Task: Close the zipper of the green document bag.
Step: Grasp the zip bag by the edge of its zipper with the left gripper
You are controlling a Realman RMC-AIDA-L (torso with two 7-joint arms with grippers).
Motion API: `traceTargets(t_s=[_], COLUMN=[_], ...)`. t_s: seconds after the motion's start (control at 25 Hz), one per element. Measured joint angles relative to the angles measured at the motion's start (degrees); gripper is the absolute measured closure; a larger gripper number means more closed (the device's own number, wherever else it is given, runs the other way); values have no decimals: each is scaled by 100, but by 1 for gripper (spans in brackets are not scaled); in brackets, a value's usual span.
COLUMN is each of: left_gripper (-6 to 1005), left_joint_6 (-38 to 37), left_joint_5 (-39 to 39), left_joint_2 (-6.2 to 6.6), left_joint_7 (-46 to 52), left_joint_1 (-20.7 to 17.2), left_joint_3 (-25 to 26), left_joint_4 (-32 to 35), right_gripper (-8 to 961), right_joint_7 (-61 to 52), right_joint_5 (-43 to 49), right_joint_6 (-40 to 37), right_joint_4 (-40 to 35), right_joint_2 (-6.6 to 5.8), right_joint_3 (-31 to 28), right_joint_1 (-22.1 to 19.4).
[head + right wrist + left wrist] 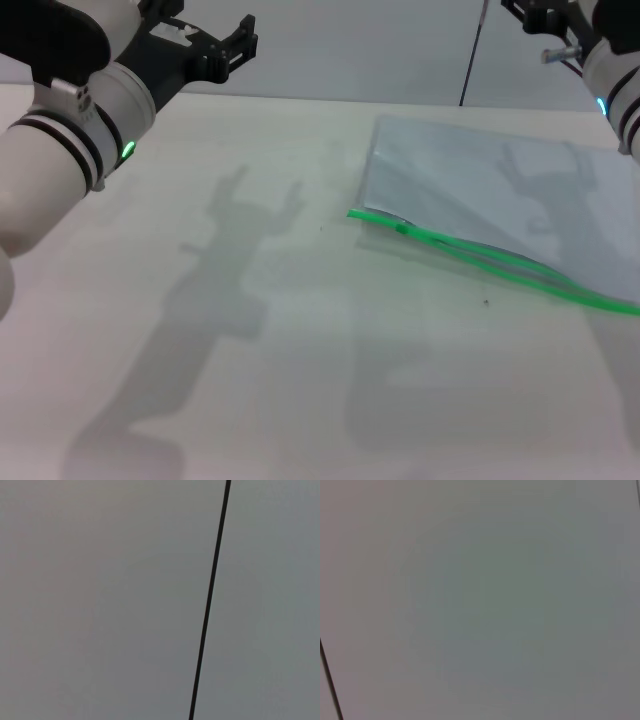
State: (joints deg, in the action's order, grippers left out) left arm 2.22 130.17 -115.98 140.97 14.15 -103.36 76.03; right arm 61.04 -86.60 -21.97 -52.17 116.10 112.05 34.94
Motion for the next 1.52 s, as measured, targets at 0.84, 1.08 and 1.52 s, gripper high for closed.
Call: traceTargets(t_s=[0.84, 1.08, 1.52], left_gripper=[143, 142, 142], left_joint_6=[-85, -1219, -3030], left_joint_5=[0, 8, 817], left_joint_2=[0, -1, 7], left_joint_7=[-22, -372, -1150], left_joint_1=[22, 357, 818], left_joint_3=[19, 202, 300], left_joint_4=[-10, 1, 249], right_gripper=[74, 74, 75], right_joint_7=[-29, -31, -31], right_joint_5=[-1, -24, -37], right_joint_6=[0, 0, 0], right_joint_4=[219, 252, 372], right_joint_2=[9, 9, 9], right_joint_3=[3, 0, 0], right_joint_1=[138, 141, 167])
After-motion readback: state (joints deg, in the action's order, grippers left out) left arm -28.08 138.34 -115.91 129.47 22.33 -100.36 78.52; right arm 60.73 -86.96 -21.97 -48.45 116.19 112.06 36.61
